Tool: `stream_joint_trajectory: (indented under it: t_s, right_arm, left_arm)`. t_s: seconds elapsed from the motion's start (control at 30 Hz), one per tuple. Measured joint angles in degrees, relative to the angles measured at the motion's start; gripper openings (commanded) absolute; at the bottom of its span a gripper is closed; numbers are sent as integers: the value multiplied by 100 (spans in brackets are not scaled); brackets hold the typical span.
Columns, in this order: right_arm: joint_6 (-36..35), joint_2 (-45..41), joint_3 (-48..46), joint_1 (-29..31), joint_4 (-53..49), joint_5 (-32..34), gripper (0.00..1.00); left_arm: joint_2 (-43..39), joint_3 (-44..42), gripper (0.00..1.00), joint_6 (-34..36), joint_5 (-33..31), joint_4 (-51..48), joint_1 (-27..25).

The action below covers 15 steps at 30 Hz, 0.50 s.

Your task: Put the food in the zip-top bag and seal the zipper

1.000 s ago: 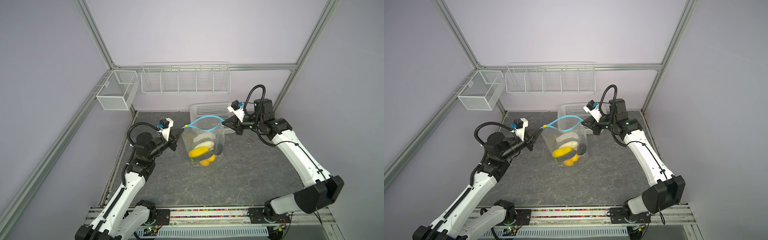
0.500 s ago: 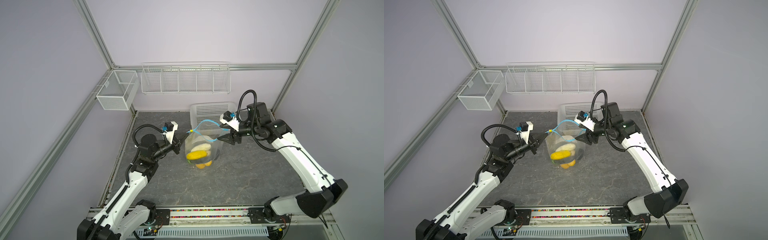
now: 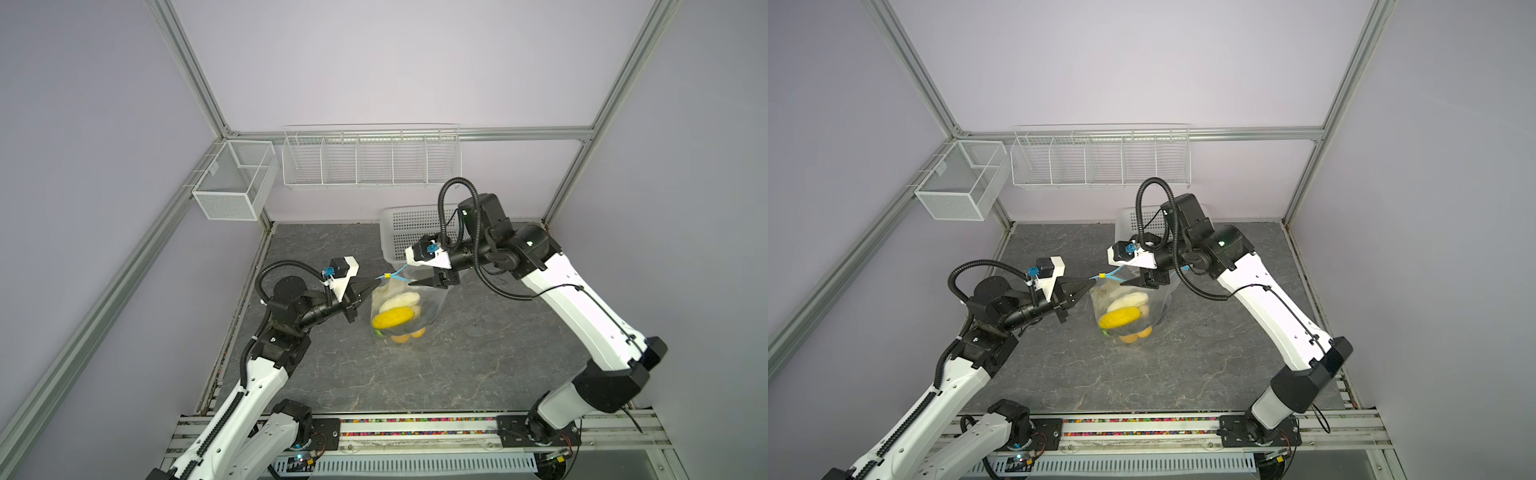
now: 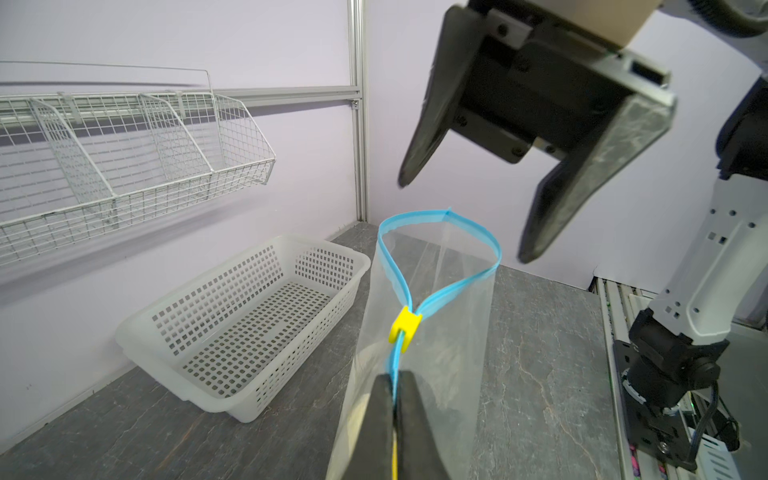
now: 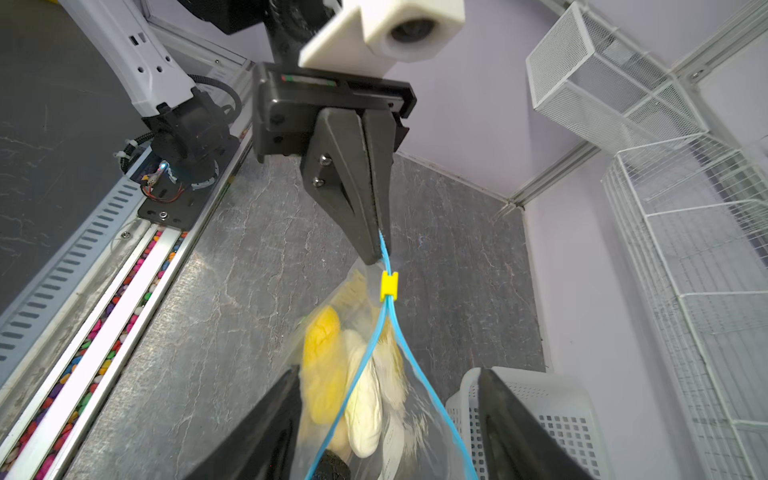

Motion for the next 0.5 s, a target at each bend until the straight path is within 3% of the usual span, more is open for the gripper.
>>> stream_joint_trajectory:
  t_s: [0.2,0.4,0.5]
  right_arm:
    - [-90,1045,1231,133,-807,212,60]
    - [-96,1161,1513,251,-1270,396,47]
    - [-103,1161,1526,280,-1357,439,45]
  left_arm:
    - [-37,0,0,140,35,-63,0]
    - [-63,0,0,221,33,-116,0]
    - [-66,0,0,269,28,-138,0]
